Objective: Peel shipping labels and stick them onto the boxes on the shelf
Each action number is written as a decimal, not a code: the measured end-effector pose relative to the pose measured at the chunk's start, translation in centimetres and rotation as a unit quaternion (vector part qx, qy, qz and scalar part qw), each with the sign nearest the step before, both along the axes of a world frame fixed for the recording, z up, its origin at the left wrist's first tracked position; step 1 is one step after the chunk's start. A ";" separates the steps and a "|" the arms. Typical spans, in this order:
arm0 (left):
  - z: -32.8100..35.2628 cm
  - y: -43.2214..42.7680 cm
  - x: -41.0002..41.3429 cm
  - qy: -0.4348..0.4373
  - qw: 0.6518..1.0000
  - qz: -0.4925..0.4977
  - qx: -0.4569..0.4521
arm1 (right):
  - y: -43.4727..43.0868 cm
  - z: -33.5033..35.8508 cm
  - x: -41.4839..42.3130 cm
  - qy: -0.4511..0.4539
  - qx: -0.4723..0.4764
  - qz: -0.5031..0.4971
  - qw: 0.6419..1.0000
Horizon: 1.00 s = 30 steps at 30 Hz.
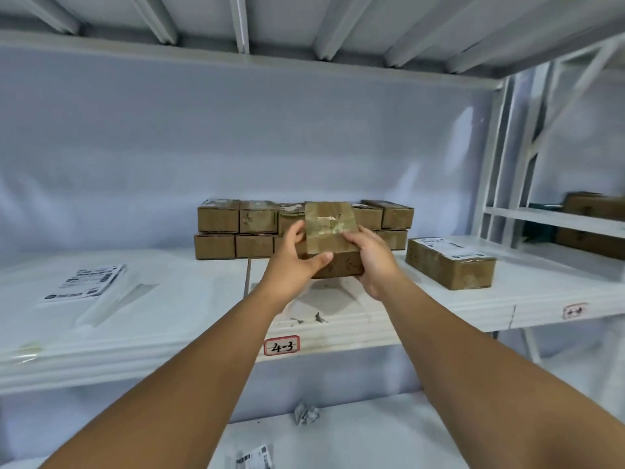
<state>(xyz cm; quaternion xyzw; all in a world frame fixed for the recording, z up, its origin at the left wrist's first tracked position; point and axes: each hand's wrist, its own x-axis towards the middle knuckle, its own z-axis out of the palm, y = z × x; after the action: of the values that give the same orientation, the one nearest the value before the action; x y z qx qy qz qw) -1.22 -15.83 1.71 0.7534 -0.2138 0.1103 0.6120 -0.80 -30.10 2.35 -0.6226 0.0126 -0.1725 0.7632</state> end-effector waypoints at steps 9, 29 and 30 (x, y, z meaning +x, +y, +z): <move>-1.1 -9.3 -0.3 -0.026 0.997 0.007 0.075 | -7.9 -1.3 -2.5 0.036 -0.359 -0.304 0.882; -2.5 -11.9 0.5 0.013 0.992 0.126 0.014 | -9.4 -2.8 -3.1 -0.011 -0.442 -0.168 0.881; -2.4 -11.6 0.6 0.034 0.990 0.136 -0.006 | -8.7 -2.5 -3.0 -0.005 -0.428 -0.147 0.892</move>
<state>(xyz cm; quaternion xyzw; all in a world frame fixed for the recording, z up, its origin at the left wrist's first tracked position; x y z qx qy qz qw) -0.59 -27.47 -0.69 0.7749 -0.0875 0.1680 0.6031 -3.79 -38.77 -0.11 -0.8791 0.0250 -0.2750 0.3885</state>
